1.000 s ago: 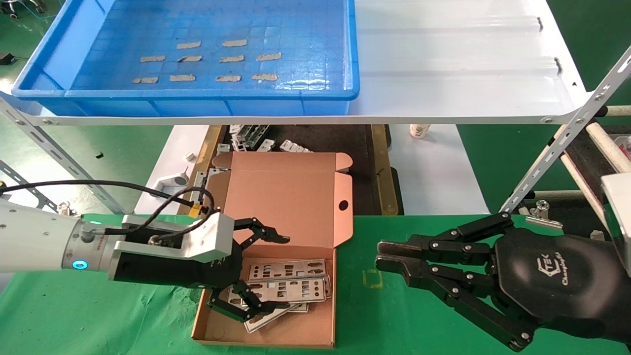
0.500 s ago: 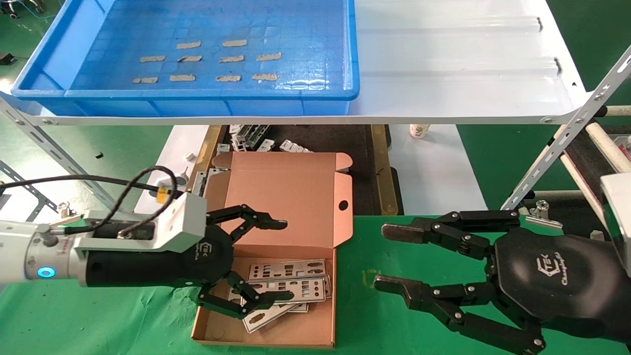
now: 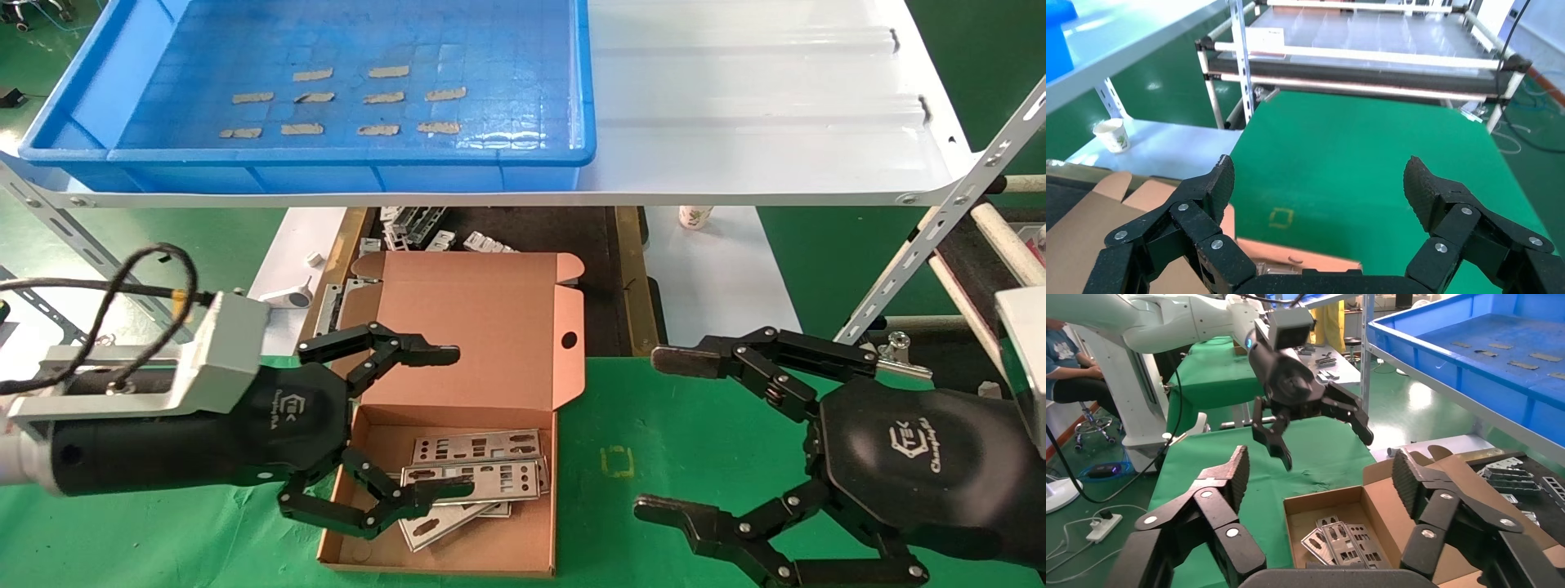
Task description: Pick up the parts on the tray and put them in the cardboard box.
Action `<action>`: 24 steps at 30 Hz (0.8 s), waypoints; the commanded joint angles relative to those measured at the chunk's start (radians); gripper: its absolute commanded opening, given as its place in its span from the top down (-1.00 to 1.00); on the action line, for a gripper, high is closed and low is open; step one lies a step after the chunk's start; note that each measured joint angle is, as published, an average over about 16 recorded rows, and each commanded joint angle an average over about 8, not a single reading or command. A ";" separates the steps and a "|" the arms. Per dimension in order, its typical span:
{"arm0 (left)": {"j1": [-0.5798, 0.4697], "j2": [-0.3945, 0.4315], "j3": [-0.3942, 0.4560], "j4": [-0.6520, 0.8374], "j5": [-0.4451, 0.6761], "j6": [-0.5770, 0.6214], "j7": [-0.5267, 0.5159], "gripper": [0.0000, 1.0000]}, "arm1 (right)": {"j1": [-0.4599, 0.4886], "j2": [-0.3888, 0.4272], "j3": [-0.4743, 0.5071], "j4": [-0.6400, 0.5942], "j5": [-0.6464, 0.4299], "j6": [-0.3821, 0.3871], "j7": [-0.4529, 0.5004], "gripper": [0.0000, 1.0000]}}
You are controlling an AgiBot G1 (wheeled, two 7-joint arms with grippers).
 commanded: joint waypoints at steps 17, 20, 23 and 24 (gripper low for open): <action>0.130 -0.105 -0.163 -0.194 -0.140 0.024 -0.139 -1.00 | 0.000 0.000 0.000 0.000 0.000 0.000 0.000 -1.00; 0.146 -0.119 -0.184 -0.219 -0.157 0.027 -0.157 -1.00 | 0.000 0.000 0.000 0.000 0.000 0.000 0.000 -1.00; 0.159 -0.130 -0.201 -0.239 -0.173 0.030 -0.170 -1.00 | 0.000 0.000 0.000 0.000 0.000 0.000 0.000 -1.00; 0.162 -0.132 -0.204 -0.243 -0.176 0.030 -0.172 -1.00 | 0.000 0.000 0.000 0.000 0.000 0.000 0.000 -1.00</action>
